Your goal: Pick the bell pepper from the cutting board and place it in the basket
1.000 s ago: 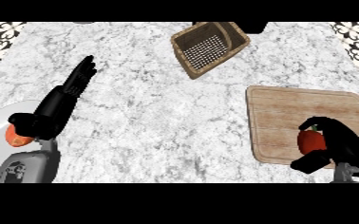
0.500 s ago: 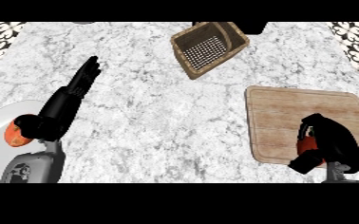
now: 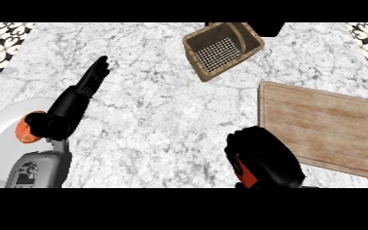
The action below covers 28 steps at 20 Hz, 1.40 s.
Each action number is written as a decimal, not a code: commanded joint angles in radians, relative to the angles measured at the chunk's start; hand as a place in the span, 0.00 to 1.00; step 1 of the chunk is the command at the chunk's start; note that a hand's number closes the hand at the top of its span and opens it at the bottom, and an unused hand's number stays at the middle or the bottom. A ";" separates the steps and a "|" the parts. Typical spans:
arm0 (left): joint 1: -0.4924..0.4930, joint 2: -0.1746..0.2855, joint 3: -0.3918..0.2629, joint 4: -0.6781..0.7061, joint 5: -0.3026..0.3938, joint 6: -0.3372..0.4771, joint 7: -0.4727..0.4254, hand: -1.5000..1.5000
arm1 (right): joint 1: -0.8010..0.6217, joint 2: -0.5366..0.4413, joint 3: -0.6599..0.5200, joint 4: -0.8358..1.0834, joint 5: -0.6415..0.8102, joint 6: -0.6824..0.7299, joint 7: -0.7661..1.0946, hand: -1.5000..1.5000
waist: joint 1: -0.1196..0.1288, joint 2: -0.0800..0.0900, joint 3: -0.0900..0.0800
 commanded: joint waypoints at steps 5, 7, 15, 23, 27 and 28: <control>0.018 -0.005 0.015 -0.013 -0.003 0.021 0.000 0.50 | 0.102 0.103 0.098 -0.339 -0.300 0.162 -0.089 1.00 | -0.045 0.003 0.003; 0.029 0.014 0.040 -0.013 0.007 0.015 -0.016 0.50 | 0.195 0.129 0.082 -0.462 -0.400 0.157 -0.076 1.00 | -0.060 0.001 0.003; 0.065 0.021 0.028 -0.060 0.019 -0.012 0.013 0.50 | 0.223 0.218 -0.108 -0.743 -0.700 0.260 0.166 1.00 | -0.048 0.005 0.001; 0.047 0.029 0.040 -0.035 0.012 -0.010 -0.005 0.50 | -0.060 0.247 -0.314 -0.709 -0.790 0.277 0.424 1.00 | -0.041 0.005 0.000; 0.029 0.017 0.021 -0.039 0.006 -0.010 0.006 0.50 | -0.356 0.304 -0.352 -0.567 -0.817 0.191 0.609 1.00 | -0.028 0.004 0.000; 0.045 0.028 0.043 -0.011 0.022 -0.024 -0.030 0.50 | -0.401 0.305 -0.365 -0.563 -0.833 0.156 0.666 1.00 | -0.031 0.003 -0.001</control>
